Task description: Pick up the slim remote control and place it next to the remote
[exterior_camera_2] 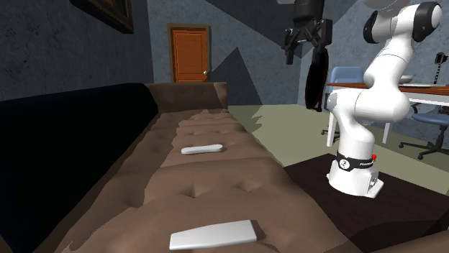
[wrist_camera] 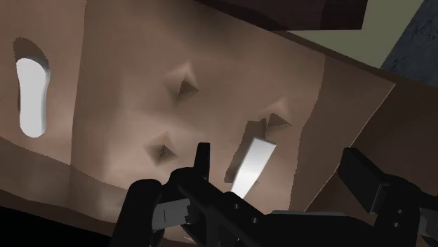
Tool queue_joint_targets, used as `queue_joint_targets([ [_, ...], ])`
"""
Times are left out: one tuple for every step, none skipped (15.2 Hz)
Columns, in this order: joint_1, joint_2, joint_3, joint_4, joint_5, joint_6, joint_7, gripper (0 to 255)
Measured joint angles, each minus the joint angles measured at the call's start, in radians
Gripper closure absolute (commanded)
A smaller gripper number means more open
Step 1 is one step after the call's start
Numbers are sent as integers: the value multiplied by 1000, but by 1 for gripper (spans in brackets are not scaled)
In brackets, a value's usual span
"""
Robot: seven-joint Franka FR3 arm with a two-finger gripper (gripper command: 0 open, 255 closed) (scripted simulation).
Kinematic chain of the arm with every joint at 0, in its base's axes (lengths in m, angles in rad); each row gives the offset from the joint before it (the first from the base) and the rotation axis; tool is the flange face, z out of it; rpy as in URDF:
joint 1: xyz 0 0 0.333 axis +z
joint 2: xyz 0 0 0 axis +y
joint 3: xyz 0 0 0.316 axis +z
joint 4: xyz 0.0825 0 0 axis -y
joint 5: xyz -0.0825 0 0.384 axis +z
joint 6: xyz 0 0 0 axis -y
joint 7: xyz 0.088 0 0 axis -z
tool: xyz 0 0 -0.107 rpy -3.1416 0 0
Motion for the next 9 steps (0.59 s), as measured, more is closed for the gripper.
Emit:
queue_joint_targets([
  [0, 0, 0, 0, 0, 0, 0, 0],
  [-1, 12, 0, -4, 0, 15, 3, 0],
  [-1, 29, 3, -8, 3, 34, 13, 0],
  [-1, 40, 7, -27, 6, 61, 24, 0],
  [-1, 63, 10, -35, 10, 91, 35, 0],
  [0, 89, 17, -44, 15, 122, 50, 0],
  [-1, 102, 18, -57, 16, 147, 59, 0],
  [-1, 132, 23, -58, 20, 177, 72, 0],
  [-1, 154, 26, -73, 23, 211, 83, 0],
])
